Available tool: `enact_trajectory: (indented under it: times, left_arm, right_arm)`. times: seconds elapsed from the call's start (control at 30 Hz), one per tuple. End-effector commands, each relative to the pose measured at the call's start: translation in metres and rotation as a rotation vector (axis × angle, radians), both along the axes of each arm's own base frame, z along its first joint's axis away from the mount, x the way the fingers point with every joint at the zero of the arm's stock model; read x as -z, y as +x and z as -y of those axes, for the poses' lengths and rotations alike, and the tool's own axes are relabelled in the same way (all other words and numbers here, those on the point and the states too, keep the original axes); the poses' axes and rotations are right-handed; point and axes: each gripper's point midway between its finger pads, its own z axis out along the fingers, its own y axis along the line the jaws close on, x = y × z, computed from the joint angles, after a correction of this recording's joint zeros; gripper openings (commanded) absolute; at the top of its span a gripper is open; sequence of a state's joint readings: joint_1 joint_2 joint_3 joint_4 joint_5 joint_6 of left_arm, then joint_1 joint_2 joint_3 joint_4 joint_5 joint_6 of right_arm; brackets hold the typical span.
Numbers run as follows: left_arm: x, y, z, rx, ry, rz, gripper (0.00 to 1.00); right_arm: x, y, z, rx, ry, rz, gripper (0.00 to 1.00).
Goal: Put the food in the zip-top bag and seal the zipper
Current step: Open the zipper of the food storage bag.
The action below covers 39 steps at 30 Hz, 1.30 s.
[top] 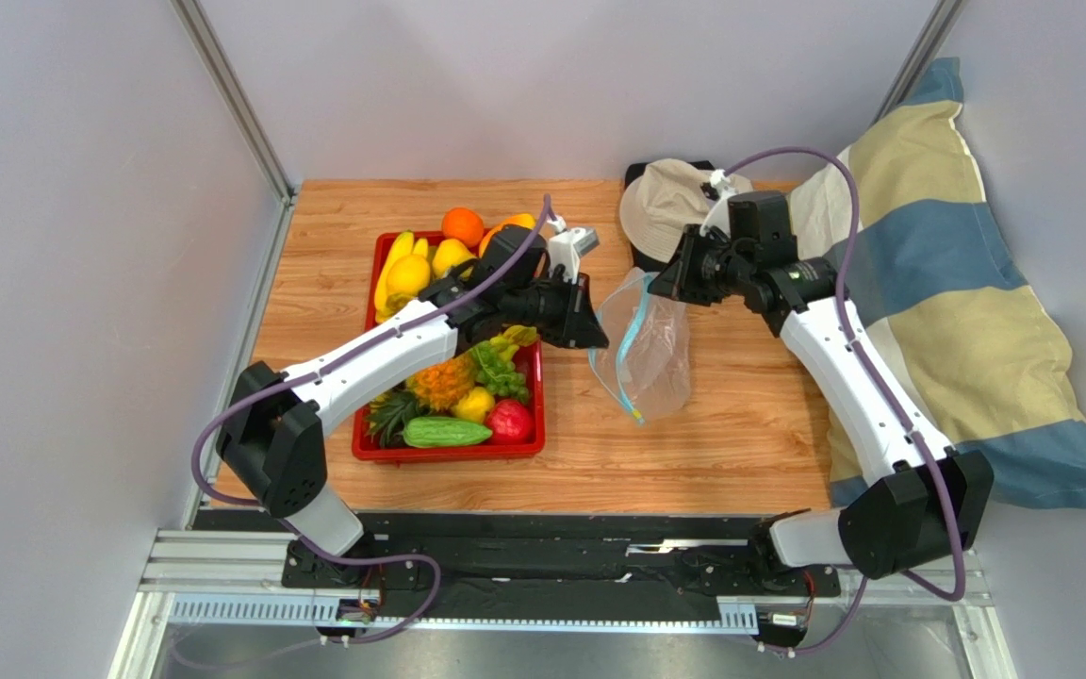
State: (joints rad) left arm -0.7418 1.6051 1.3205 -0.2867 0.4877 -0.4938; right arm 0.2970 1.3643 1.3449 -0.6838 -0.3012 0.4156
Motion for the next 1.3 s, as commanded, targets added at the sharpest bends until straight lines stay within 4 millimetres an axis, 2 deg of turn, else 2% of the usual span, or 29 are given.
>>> enact_trajectory:
  times: [0.0, 0.07, 0.1, 0.2, 0.33, 0.4, 0.43, 0.5, 0.53, 0.67, 0.73, 0.83, 0.87, 0.9, 1.03, 1.27]
  left_arm:
    - [-0.031, -0.003, -0.003, 0.071, -0.089, 0.073, 0.00]
    - [-0.032, -0.009, -0.002, 0.091, -0.116, 0.035, 0.00]
    - [-0.038, -0.009, 0.000, 0.103, -0.150, 0.036, 0.00]
    - [-0.050, -0.021, 0.008, 0.167, -0.242, -0.014, 0.00]
    - [-0.057, -0.020, 0.014, 0.163, -0.300, -0.027, 0.00]
    - [-0.060, -0.012, 0.014, 0.116, -0.296, -0.011, 0.00]
    - [-0.061, -0.009, 0.014, 0.085, -0.295, -0.026, 0.00]
    - [-0.061, 0.003, 0.012, 0.012, -0.284, -0.033, 0.00]
    - [-0.069, 0.006, 0.013, -0.007, -0.294, -0.024, 0.00]
    - [-0.060, 0.018, 0.010, -0.114, -0.235, -0.107, 0.00]
    - [-0.061, 0.022, 0.010, -0.144, -0.225, -0.126, 0.00]
    - [-0.061, 0.029, 0.011, -0.179, -0.217, -0.146, 0.00]
    - [-0.059, 0.028, 0.014, -0.171, -0.220, -0.162, 0.00]
    - [-0.061, 0.029, 0.016, -0.175, -0.230, -0.176, 0.00]
    - [-0.068, 0.031, 0.022, -0.163, -0.257, -0.171, 0.00]
    - [-0.064, 0.033, 0.022, -0.168, -0.253, -0.173, 0.00]
  right_arm:
    - [-0.037, -0.024, -0.012, -0.193, 0.184, 0.095, 0.00]
    - [-0.038, -0.033, -0.011, -0.243, 0.239, 0.098, 0.00]
    - [-0.049, -0.043, -0.018, -0.333, 0.307, 0.116, 0.00]
    - [-0.058, -0.055, -0.022, -0.437, 0.411, 0.101, 0.00]
    - [-0.064, -0.055, -0.027, -0.502, 0.474, 0.073, 0.00]
    - [-0.050, -0.039, -0.022, -0.417, 0.413, 0.037, 0.00]
    - [-0.047, -0.034, -0.019, -0.422, 0.361, 0.061, 0.15]
    - [-0.043, -0.024, -0.007, -0.341, 0.267, 0.029, 0.32]
    - [-0.043, -0.022, -0.001, -0.314, 0.224, 0.043, 0.35]
    - [-0.044, -0.018, 0.040, -0.070, 0.031, 0.107, 0.38]
    - [-0.050, -0.033, 0.046, -0.053, 0.006, 0.159, 0.46]
    - [-0.048, -0.058, 0.033, -0.139, 0.030, 0.157, 0.21]
    - [-0.042, -0.066, 0.030, -0.164, 0.018, 0.135, 0.20]
    - [-0.032, -0.076, 0.019, -0.215, 0.009, 0.108, 0.19]
    - [-0.008, -0.086, 0.004, -0.293, -0.055, 0.075, 0.23]
    - [0.009, -0.097, -0.012, -0.372, -0.077, 0.043, 0.30]
